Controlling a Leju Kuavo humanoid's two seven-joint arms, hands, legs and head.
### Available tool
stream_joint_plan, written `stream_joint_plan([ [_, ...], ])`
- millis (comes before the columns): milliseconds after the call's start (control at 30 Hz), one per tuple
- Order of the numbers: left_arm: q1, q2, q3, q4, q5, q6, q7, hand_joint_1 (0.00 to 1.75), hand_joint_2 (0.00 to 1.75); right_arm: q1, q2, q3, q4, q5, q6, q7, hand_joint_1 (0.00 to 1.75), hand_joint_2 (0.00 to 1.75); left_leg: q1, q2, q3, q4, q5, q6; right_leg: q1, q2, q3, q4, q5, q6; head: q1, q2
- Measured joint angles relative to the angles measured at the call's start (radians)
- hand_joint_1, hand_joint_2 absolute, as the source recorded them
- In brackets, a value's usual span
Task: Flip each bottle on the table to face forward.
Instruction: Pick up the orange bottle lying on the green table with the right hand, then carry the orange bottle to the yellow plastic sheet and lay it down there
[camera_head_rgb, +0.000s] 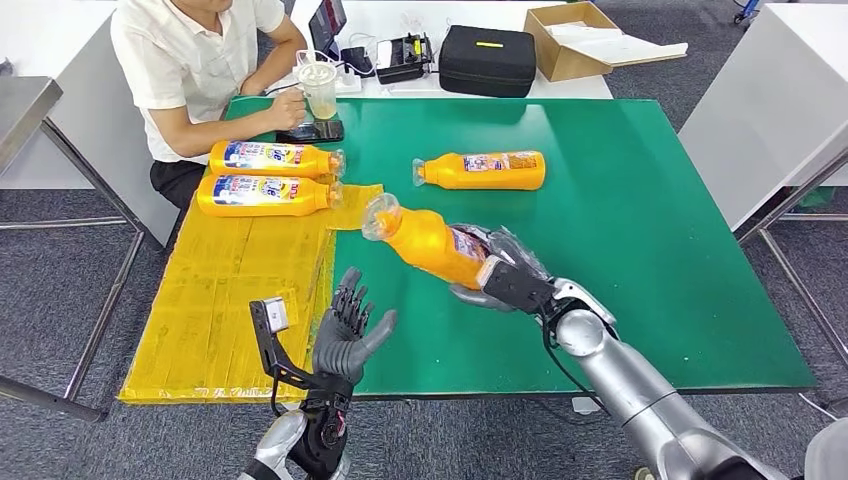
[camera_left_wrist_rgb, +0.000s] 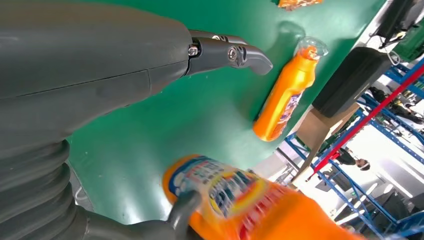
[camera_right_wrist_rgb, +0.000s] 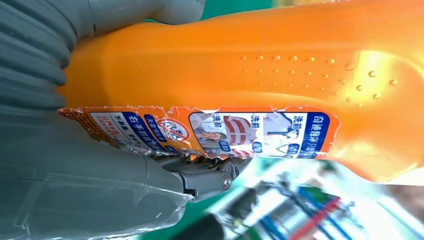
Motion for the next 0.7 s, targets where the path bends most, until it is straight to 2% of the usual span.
stream_joint_plan([
  [167, -0.009, 0.000, 0.002, -0.001, 0.006, -0.013, -0.025, 0.00, 1.75, -0.003, 0.032, 0.019, -0.030, 0.006, -0.009, -0.008, 1.75, 1.75, -0.001, 0.000, 0.000, 0.000, 0.000, 0.000, -0.001, 0.000, 0.000, 0.000, 0.000, 0.000, 0.000, 0.000],
  [367, -0.022, 0.000, -0.004, -0.042, -0.081, -0.009, -0.110, 0.00, 1.75, -0.001, 0.057, 0.043, -0.030, -0.006, 0.001, -0.018, 1.75, 1.75, -0.001, 0.000, 0.000, 0.000, 0.000, 0.000, -0.001, 0.000, -0.001, 0.000, 0.000, 0.000, 0.000, 0.000],
  [600, -0.024, -0.007, -0.009, -0.121, -0.231, 0.060, -0.217, 0.00, 1.75, 0.006, 0.074, 0.087, -0.016, -0.053, 0.056, -0.010, 1.75, 1.75, -0.001, 0.000, -0.001, 0.000, 0.000, 0.000, -0.001, 0.000, -0.001, 0.000, 0.000, 0.000, 0.000, 0.000],
  [700, -0.024, -0.010, -0.010, -0.147, -0.261, 0.080, -0.235, 0.00, 1.75, 0.009, 0.082, 0.102, -0.006, -0.060, 0.063, -0.008, 1.75, 1.75, -0.001, 0.000, -0.001, 0.000, 0.000, 0.000, -0.001, 0.000, -0.001, 0.000, 0.000, 0.000, 0.000, 0.000],
])
